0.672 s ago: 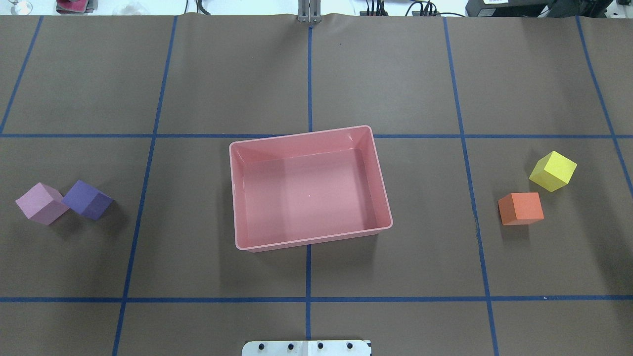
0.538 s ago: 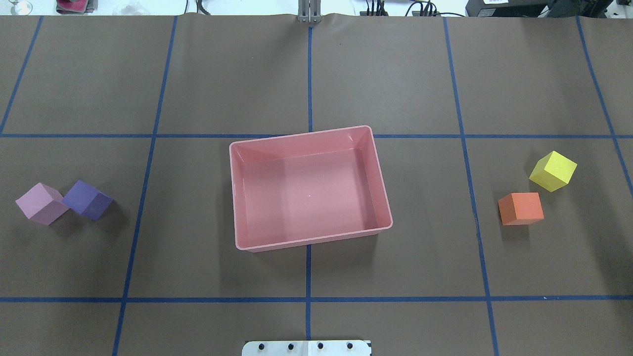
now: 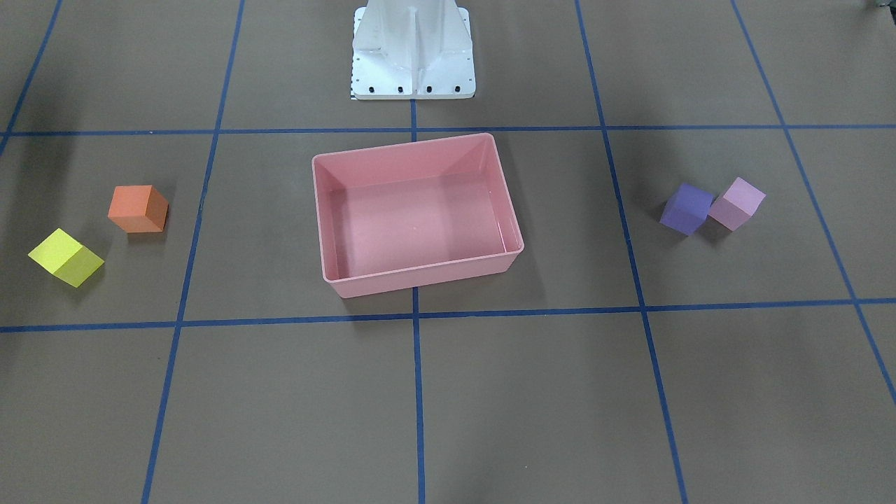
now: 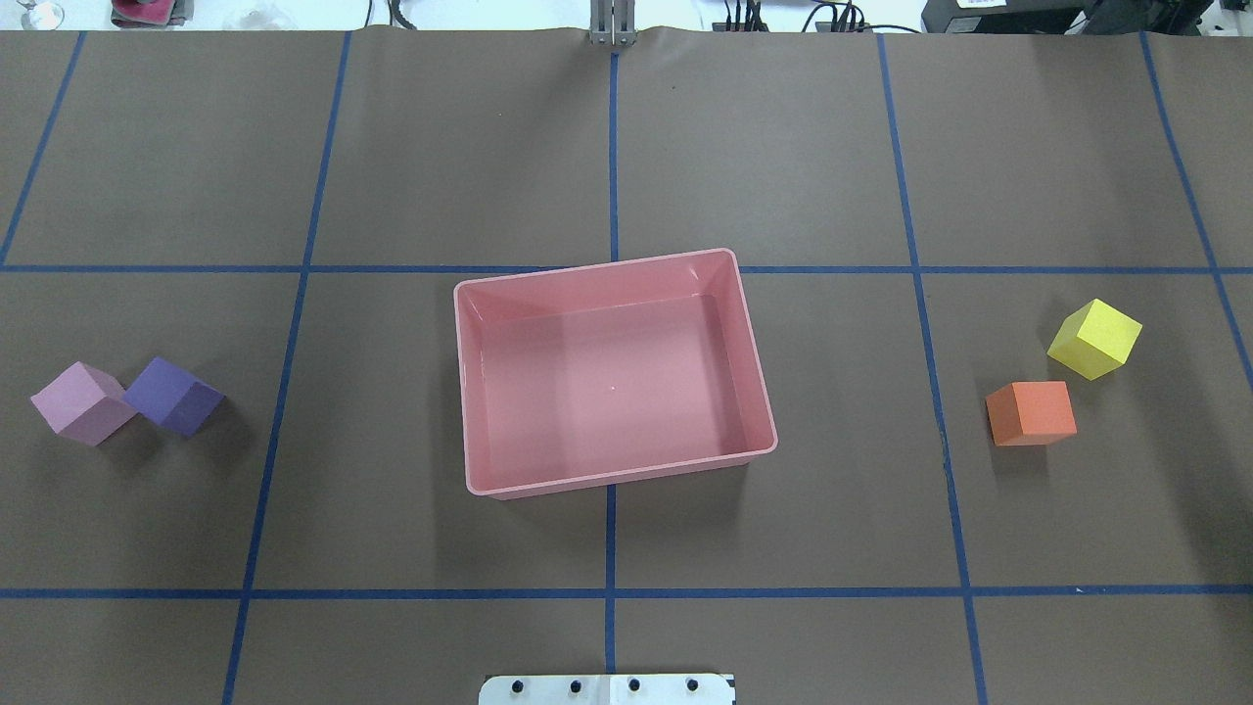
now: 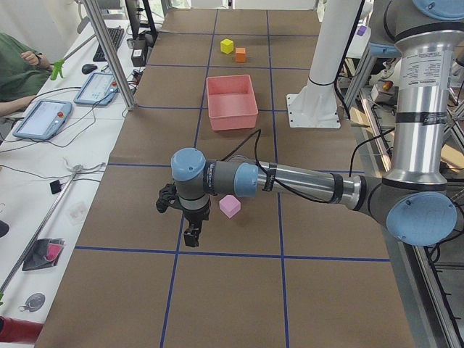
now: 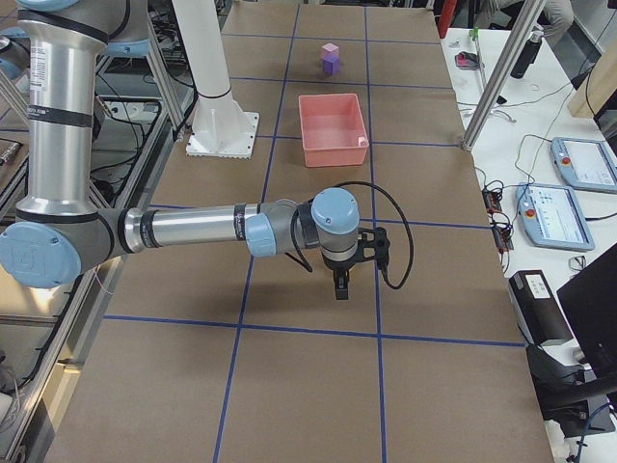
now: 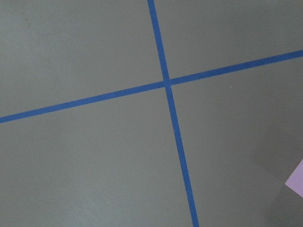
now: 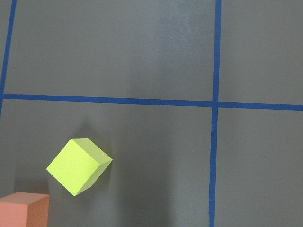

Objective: Place blocks into pink bin with both arms

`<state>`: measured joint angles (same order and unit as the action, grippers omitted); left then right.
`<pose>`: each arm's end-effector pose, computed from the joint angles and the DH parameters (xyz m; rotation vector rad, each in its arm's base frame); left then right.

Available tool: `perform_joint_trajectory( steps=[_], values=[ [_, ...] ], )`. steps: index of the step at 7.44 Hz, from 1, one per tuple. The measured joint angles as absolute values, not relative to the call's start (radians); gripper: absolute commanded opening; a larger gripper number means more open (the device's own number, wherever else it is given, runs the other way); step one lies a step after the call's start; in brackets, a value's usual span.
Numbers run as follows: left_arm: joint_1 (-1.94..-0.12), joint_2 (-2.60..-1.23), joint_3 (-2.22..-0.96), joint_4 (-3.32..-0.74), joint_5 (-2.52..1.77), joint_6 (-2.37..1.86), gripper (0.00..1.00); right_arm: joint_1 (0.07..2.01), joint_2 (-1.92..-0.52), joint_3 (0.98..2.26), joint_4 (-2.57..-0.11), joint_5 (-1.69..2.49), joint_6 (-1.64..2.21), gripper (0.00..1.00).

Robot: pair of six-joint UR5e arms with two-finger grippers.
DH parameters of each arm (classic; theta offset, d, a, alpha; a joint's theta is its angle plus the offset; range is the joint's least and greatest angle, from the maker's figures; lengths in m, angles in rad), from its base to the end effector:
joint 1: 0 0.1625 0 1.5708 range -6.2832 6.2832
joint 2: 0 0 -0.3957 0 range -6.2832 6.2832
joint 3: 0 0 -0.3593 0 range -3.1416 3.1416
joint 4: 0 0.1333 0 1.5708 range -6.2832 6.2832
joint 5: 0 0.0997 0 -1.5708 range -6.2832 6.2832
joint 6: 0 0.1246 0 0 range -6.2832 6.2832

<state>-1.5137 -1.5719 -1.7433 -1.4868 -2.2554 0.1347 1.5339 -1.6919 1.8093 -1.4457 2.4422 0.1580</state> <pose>-0.0280 -0.4646 0.5833 0.1128 0.6816 0.2148 0.0222 -0.4262 0.5671 0.1414 -0.8845 0.0072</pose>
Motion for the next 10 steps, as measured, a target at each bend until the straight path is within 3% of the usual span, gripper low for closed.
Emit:
perform_joint_trajectory(
  steps=[5,10],
  values=[
    [-1.488,-1.589,-1.796,-1.614,-2.276,0.048,1.0,1.531,-1.68,1.817,-1.445,2.448,0.157,1.0],
    [-1.347,-1.513,-1.812,-1.84,-2.3,-0.786,0.99,1.52,-1.686,1.795,-1.445,2.446,0.16,1.0]
  ],
)
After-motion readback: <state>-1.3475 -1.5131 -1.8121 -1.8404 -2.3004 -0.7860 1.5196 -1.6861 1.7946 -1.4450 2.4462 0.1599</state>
